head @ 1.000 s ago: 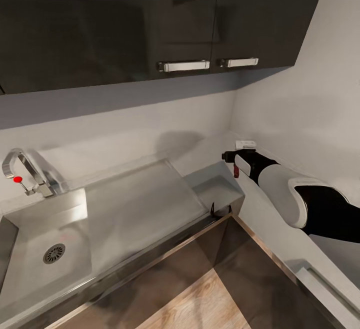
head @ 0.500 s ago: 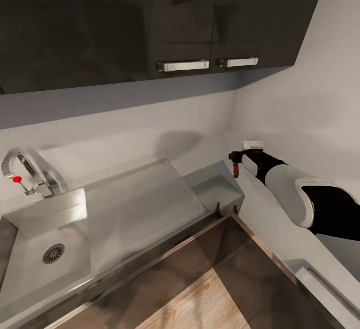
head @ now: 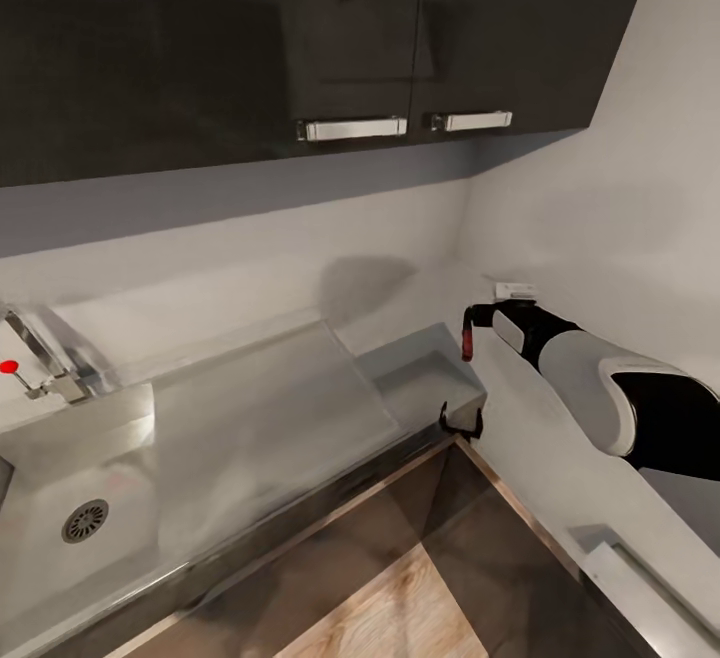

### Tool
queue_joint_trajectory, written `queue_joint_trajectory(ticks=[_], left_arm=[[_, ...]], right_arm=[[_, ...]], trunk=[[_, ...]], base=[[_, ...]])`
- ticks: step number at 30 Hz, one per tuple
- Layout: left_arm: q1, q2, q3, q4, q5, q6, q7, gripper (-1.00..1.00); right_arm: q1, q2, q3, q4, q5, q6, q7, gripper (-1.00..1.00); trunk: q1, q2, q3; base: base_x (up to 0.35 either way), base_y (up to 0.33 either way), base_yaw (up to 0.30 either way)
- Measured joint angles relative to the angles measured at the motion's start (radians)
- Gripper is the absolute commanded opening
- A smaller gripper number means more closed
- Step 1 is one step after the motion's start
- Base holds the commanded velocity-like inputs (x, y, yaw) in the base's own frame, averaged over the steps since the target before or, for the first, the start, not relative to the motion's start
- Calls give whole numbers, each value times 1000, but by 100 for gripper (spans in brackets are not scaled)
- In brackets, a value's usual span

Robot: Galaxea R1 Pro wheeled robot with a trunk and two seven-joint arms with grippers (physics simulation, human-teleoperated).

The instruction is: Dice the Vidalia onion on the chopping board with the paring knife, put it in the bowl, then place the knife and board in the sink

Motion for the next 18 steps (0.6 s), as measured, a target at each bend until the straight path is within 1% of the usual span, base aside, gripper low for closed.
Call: queue_joint_trajectory(ticks=[4, 11, 18], left_arm=[[0, 0, 0, 1, 0, 0, 0, 100], [-2, 0, 0, 1, 0, 0, 0, 100], [-2, 0, 0, 4, 0, 0, 0, 100]], right_arm=[[3, 4, 0, 0, -1, 0, 0, 100], [5, 7, 1, 1, -1, -5, 0, 100], [23, 8, 1, 0, -2, -8, 1, 100]], trunk=[[0, 0, -3], [0, 0, -8], [0, 0, -13]], base=[[92, -85, 0], [189, -182, 0], [40, -38, 0]])
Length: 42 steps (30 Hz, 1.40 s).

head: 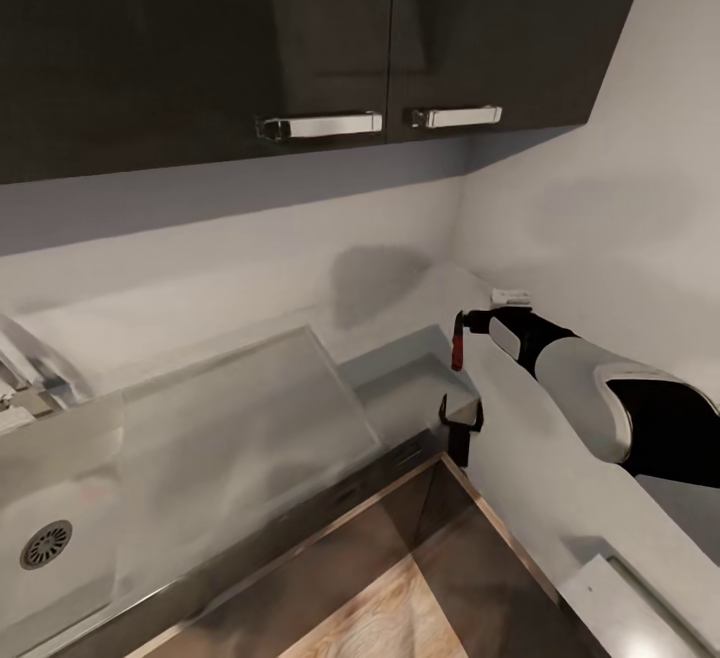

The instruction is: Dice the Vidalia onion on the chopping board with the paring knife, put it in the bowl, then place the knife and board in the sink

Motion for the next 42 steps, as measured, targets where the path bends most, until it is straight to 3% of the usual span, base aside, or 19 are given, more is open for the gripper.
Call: queue_joint_trajectory(ticks=[42], left_arm=[[0, 0, 0, 1, -2, -1, 0, 100]], right_arm=[[14, 27, 0, 1, -1, -31, 0, 100]], trunk=[[0, 0, -55]], base=[[11, 6, 0]])
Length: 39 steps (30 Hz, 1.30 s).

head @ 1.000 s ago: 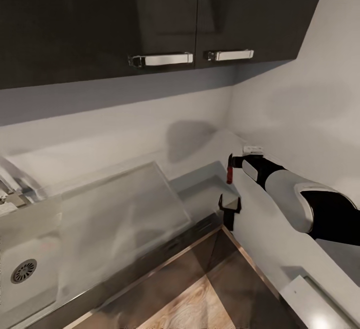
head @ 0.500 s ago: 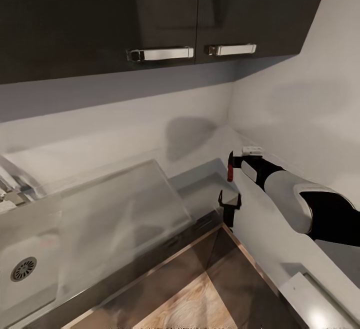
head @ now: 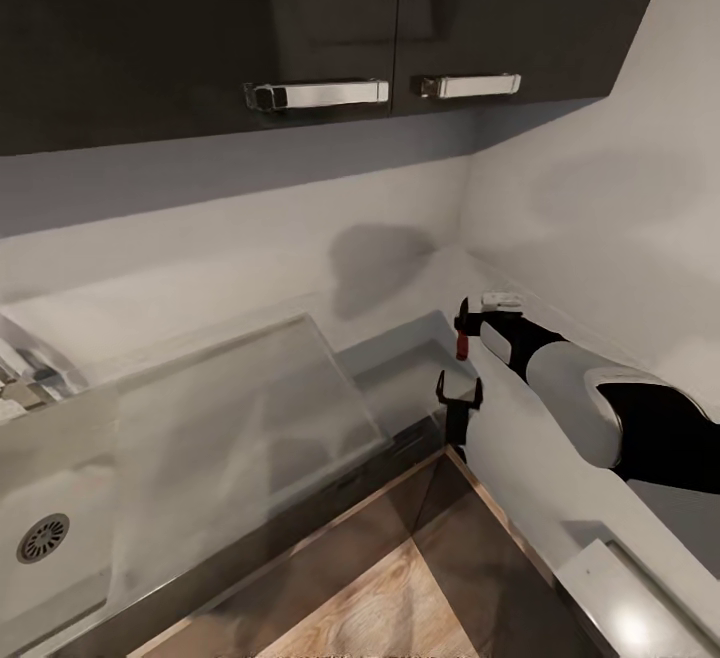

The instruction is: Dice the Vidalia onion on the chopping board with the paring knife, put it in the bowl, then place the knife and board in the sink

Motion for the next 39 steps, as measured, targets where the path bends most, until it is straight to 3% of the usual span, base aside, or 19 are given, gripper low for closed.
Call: queue_joint_trajectory(ticks=[39], left_arm=[[0, 0, 0, 1, 2, 0, 0, 100]], right_arm=[[5, 2, 0, -1, -1, -3, 0, 100]], trunk=[[0, 0, -62]], base=[[20, 0, 0]])
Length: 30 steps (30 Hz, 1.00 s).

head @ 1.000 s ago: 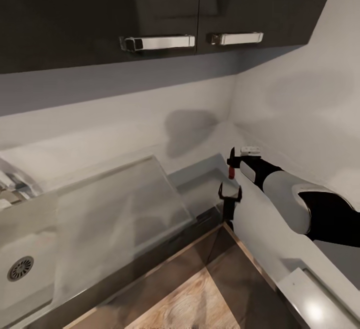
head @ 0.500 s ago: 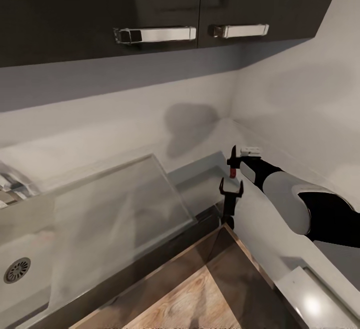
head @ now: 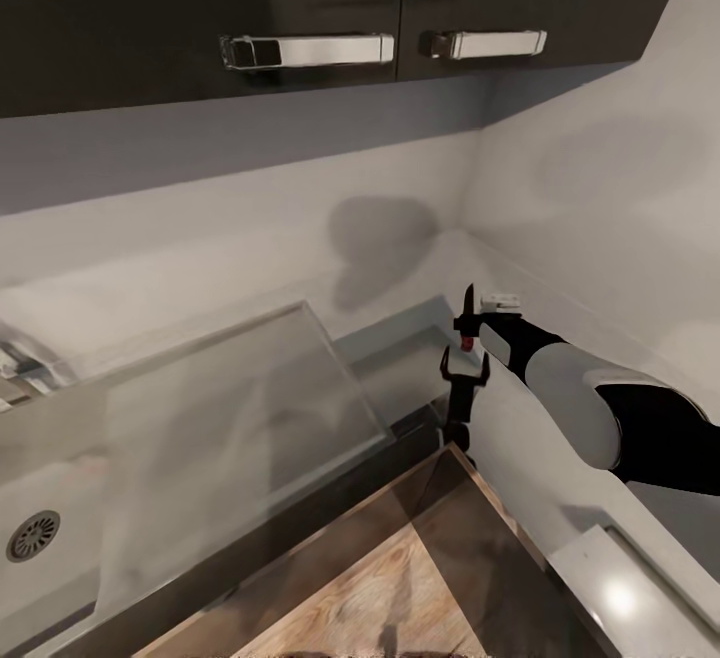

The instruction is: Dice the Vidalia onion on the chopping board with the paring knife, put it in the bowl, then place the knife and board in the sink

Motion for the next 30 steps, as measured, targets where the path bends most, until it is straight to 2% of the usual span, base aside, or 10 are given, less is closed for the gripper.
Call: queue_joint_trajectory(ticks=[30], left_arm=[[0, -1, 0, 0, 0, 0, 0, 100]], right_arm=[[0, 0, 0, 0, 0, 0, 2, 100]], trunk=[[0, 0, -47]], base=[[0, 0, 0]])
